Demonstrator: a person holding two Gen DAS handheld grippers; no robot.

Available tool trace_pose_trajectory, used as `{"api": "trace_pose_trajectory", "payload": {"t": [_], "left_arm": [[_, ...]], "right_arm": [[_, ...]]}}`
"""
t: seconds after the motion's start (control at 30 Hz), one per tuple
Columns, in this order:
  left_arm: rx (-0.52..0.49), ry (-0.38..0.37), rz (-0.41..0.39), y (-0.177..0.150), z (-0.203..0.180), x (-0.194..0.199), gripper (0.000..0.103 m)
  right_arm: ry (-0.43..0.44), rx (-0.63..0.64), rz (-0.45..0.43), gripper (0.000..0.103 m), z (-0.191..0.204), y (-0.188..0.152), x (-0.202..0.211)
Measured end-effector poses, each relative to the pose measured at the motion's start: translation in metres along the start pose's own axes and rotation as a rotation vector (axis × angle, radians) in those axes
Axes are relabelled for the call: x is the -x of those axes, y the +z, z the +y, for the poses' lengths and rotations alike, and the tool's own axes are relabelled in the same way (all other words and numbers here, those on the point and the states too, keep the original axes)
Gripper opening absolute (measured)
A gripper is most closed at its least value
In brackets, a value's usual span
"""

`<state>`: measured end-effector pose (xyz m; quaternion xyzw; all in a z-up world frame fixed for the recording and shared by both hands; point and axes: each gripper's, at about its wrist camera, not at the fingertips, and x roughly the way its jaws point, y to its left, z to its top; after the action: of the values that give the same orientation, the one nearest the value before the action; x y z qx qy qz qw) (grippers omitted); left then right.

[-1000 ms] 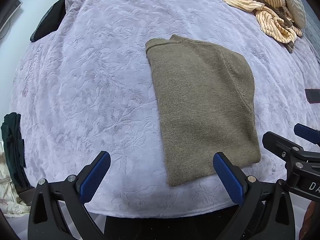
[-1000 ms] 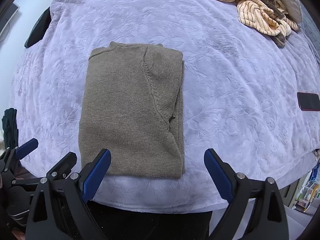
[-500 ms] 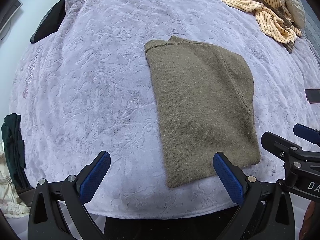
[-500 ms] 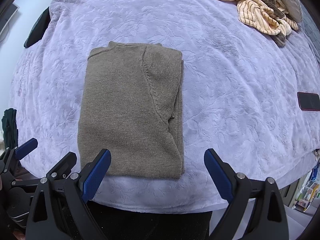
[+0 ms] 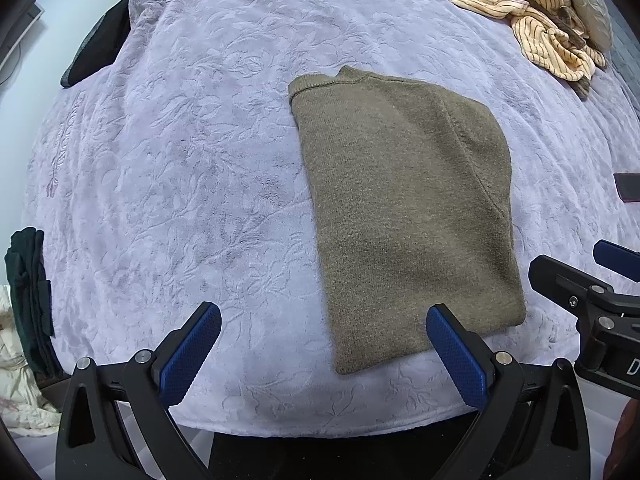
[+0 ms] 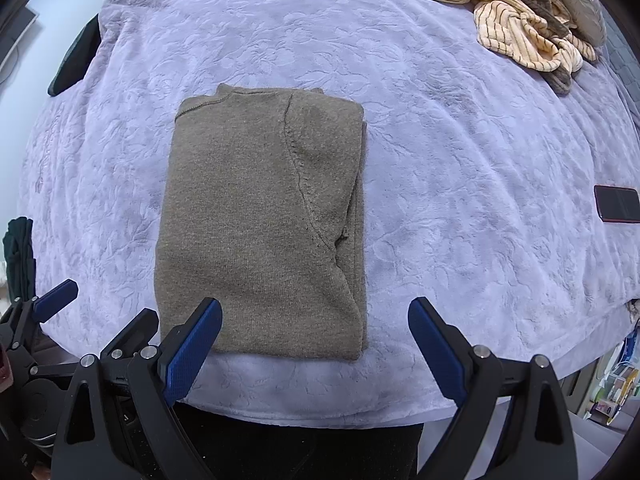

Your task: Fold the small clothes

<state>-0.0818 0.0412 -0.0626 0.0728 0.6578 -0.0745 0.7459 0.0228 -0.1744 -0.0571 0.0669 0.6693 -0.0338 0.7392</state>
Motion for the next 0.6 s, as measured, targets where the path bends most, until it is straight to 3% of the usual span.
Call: {"api": "trace_pose_trajectory", "payload": {"t": [0.6], "left_arm": [[0.002,0.002,0.005,-0.0013,-0.0011,-0.0007,0.103]], "right_arm": [[-0.001,0.009,0.001,0.095,0.001,0.0022,0.0]]}}
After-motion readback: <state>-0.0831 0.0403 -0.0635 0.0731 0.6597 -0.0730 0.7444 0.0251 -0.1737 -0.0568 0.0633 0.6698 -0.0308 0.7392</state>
